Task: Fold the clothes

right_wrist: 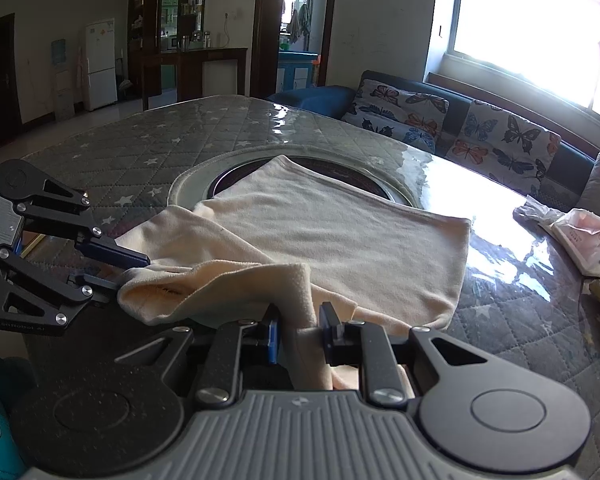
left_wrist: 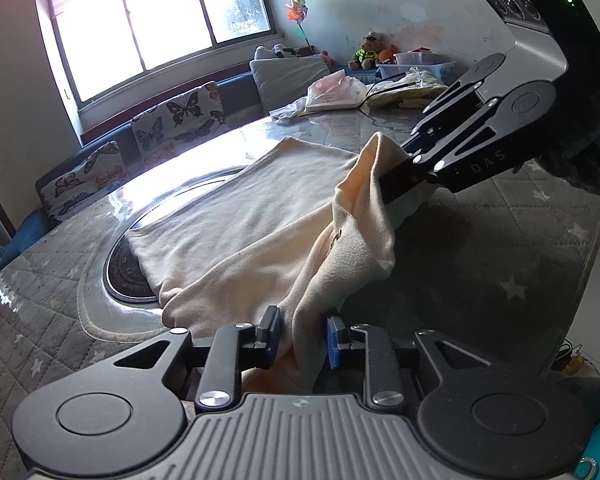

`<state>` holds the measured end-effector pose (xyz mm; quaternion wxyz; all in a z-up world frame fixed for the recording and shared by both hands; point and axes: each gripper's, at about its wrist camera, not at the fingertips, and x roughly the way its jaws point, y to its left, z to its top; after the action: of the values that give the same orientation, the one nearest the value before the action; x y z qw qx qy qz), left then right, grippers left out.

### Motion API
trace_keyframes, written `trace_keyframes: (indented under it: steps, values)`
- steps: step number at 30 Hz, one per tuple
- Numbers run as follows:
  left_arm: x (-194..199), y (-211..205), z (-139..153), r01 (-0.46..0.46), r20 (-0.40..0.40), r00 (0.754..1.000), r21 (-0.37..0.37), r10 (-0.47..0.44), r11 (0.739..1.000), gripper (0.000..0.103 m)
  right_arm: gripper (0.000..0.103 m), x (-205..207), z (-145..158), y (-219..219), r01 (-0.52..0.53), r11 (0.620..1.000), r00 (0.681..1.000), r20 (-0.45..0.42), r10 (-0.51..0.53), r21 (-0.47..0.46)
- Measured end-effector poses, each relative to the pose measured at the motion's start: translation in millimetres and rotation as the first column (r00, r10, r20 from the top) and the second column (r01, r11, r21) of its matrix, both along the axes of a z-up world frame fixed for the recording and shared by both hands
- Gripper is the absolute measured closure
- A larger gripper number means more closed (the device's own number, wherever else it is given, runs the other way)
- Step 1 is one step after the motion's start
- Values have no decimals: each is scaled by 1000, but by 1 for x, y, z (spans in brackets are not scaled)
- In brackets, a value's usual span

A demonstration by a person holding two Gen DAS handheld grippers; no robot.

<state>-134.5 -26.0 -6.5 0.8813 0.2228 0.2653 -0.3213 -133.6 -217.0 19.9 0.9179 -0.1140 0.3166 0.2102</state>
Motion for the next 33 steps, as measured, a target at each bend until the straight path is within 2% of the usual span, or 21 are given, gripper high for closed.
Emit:
trace_keyframes:
  steps: [4, 7, 9, 15, 25, 33]
  values:
    - [3, 3, 1, -13, -4, 1000, -12, 13, 1000, 87, 85, -3, -1, -1, -3, 1000, 1000, 8, 3, -5]
    - [4, 3, 1, -17, -12, 1000, -13, 17, 1000, 87, 86, -5, -2, 0, -4, 1000, 1000, 8, 4, -5]
    - [5, 2, 0, -27, -13, 1000, -7, 27, 1000, 82, 86, -4, -3, -1, -2, 1000, 1000, 4, 2, -2]
    - [-1, -6, -5, -47, 22, 999, 30, 46, 998, 78, 86, -4, -3, 0, -1, 1000, 1000, 2, 1, -3]
    - [-1, -6, -2, -63, 24, 998, 13, 63, 998, 87, 90, -7, -5, -1, -5, 1000, 1000, 11, 5, -3]
    - [3, -9, -6, -107, -4, 994, 10, 107, 994, 76, 91, -7, -6, 1, -4, 1000, 1000, 9, 4, -8]
